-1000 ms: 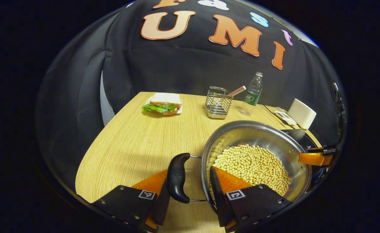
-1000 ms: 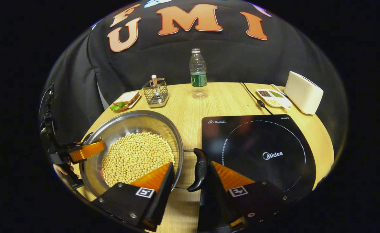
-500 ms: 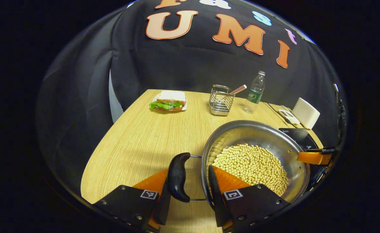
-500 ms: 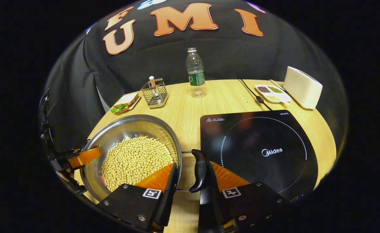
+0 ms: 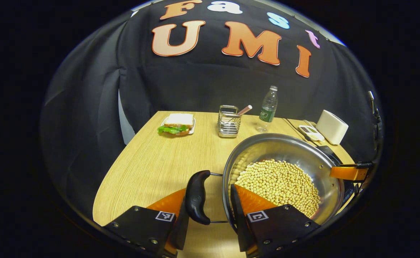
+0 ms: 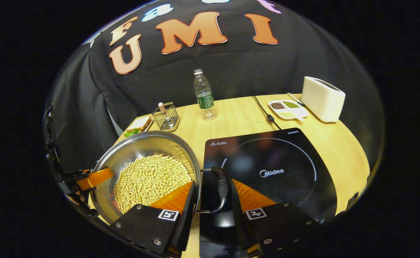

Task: First push the handle of the pot to place it horizontally, then grasp the pot with both hands and set it on the induction cooktop.

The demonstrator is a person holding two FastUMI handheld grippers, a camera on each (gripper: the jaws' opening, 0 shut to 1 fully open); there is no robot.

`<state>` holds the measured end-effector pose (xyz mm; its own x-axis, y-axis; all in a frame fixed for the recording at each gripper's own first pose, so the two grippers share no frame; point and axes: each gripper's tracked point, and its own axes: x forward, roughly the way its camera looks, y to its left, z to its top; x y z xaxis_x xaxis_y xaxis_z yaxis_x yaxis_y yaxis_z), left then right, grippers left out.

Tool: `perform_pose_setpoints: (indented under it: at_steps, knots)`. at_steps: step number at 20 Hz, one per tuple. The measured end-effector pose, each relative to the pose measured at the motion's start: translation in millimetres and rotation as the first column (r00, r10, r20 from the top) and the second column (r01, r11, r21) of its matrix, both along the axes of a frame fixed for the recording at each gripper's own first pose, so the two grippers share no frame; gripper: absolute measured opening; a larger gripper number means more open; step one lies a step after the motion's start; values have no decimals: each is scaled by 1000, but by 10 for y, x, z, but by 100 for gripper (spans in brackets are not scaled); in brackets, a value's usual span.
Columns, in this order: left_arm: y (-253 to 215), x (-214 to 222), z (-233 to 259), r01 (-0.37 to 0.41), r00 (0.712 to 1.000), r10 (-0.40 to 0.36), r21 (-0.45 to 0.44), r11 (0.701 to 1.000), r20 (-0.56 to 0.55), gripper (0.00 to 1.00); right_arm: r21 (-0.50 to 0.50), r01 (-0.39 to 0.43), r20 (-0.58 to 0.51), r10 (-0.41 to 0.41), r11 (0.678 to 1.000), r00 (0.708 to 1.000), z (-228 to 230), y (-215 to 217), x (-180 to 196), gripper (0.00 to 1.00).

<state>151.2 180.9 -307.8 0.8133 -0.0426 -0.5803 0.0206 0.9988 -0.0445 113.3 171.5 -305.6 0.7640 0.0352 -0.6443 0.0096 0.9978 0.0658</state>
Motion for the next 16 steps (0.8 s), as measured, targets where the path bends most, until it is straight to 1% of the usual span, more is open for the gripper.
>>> perform_pose_setpoints:
  at_steps: [6, 16]
  knots:
    - [13, 1, -30, 38, 999, -38, -11, 999, 19, 58, 9, 48, 47, -48, 999, 998, 275, -439, -105, 53]
    - [12, 14, -37, 135, 991, -135, -20, 991, 24, 58, 16, 142, 83, -142, 990, 986, 481, -1320, -295, 53]
